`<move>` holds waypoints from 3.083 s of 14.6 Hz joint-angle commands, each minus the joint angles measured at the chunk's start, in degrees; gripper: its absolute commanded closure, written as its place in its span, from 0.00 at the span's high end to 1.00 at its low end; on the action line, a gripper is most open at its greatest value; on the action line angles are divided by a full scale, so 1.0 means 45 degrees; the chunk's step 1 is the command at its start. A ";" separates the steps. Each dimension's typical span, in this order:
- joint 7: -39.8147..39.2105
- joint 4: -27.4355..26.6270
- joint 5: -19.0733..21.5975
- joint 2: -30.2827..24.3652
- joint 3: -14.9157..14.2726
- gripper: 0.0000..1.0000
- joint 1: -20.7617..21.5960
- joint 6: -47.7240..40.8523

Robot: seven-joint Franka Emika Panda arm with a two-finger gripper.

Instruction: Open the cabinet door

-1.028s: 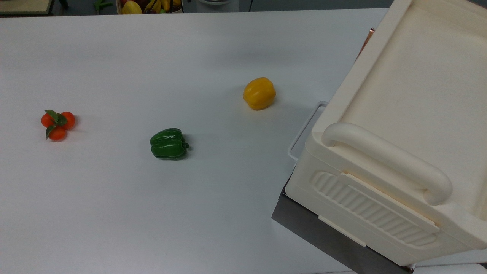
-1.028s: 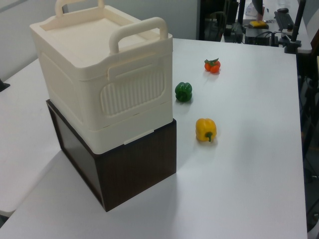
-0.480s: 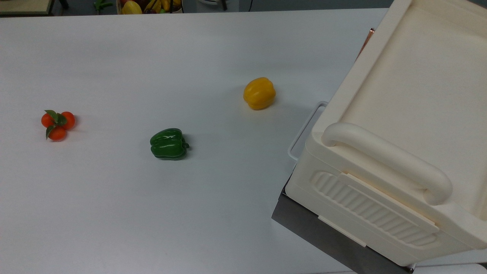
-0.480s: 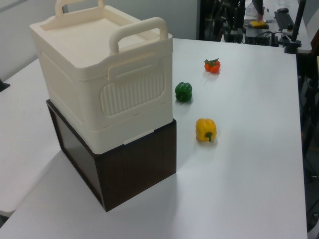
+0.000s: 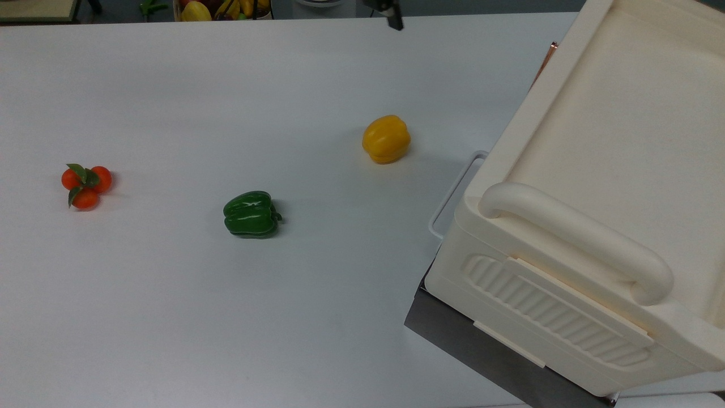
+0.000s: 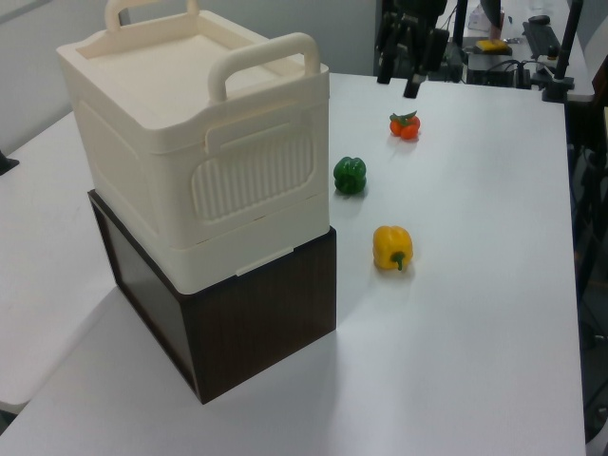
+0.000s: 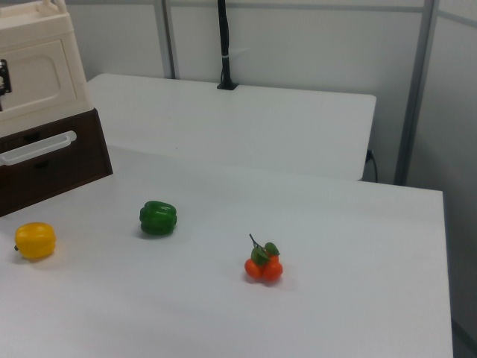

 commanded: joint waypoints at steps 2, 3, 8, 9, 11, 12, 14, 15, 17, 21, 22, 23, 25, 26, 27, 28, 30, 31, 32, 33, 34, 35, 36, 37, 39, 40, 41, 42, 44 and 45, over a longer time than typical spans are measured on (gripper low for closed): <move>-0.0209 -0.0055 0.0645 0.0287 0.0859 0.49 0.0052 0.1550; -0.0209 -0.0055 0.0664 0.0364 0.1094 0.44 0.0052 0.1941; -0.0209 -0.0094 0.0664 0.0814 0.1662 0.33 0.0052 0.3642; -0.0209 -0.0094 0.0664 0.0892 0.1720 0.31 0.0052 0.3818; -0.0229 -0.0094 0.0626 0.1068 0.1915 0.26 0.0052 0.4228; -0.0229 -0.0094 0.0625 0.1126 0.2032 0.26 0.0052 0.4423; -0.0326 -0.0094 0.0587 0.1204 0.2150 0.24 0.0052 0.4620; -0.0423 -0.0094 0.0567 0.1224 0.2189 0.24 0.0052 0.4659; -0.0424 -0.0094 0.0509 0.1224 0.2325 0.24 0.0052 0.4970; -0.0366 -0.0192 0.0372 0.1419 0.2541 0.24 0.0052 0.5753; -0.0385 -0.0192 0.0313 0.1458 0.2541 0.24 0.0052 0.5889; -0.0385 -0.0211 0.0216 0.1478 0.2541 0.24 0.0052 0.6045; -0.0366 -0.0211 0.0157 0.1517 0.2561 0.24 0.0052 0.6280; -0.0366 -0.0211 0.0157 0.1575 0.2580 0.24 0.0052 0.6300; -0.0366 -0.0211 0.0137 0.1615 0.2580 0.24 0.0052 0.6320; -0.0366 -0.0211 0.0098 0.1634 0.2580 0.24 0.0052 0.6320; -0.0366 -0.0211 0.0059 0.1635 0.2600 0.24 0.0052 0.6455; -0.0366 -0.0231 0.0040 0.1635 0.2600 0.24 0.0052 0.6534; -0.0366 -0.0231 0.0020 0.1654 0.2600 0.23 0.0130 0.6573; -0.0366 -0.0308 -0.0193 0.1673 0.2600 0.14 0.0188 0.6670; -0.0366 -0.0309 -0.0311 0.1693 0.2600 0.07 0.0208 0.6671; -0.0366 -0.0328 -0.0331 0.1732 0.2600 0.01 0.0208 0.6691; -0.0366 -0.0387 -0.0332 0.1732 0.2600 0.00 0.0208 0.6691; -0.0366 -0.0407 -0.0332 0.1713 0.2600 0.00 0.0208 0.6672; -0.0366 -0.0543 -0.0332 0.1674 0.2600 0.00 0.0208 0.6672; -0.0366 -0.0582 -0.0332 0.1635 0.2600 0.00 0.0208 0.6652; -0.0366 -0.0641 -0.0332 0.1577 0.2600 0.00 0.0208 0.6574; -0.0366 -0.0660 -0.0332 0.1460 0.2600 0.00 0.0150 0.6458; -0.0366 -0.0971 -0.0312 0.1148 0.2600 0.00 0.0053 0.6068; -0.0385 -0.1012 -0.0293 0.1030 0.2600 0.00 -0.0025 0.5737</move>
